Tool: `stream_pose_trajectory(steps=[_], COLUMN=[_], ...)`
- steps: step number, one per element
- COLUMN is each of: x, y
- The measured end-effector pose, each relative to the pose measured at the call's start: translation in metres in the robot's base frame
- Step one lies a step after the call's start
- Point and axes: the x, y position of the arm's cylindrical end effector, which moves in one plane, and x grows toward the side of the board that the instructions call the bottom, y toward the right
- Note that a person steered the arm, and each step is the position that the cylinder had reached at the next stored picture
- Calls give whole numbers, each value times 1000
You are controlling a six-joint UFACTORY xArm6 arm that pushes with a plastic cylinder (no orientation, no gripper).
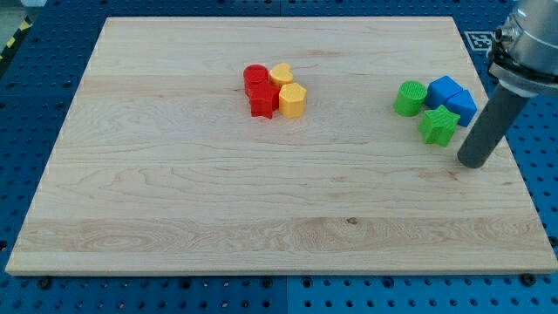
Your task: Push the green star into the blue blocks
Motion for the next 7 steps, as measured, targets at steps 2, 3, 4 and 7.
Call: stream_pose_trajectory(steps=[2, 3, 4, 7], x=[-17, -25, -37, -46], y=[-33, -39, -39, -60])
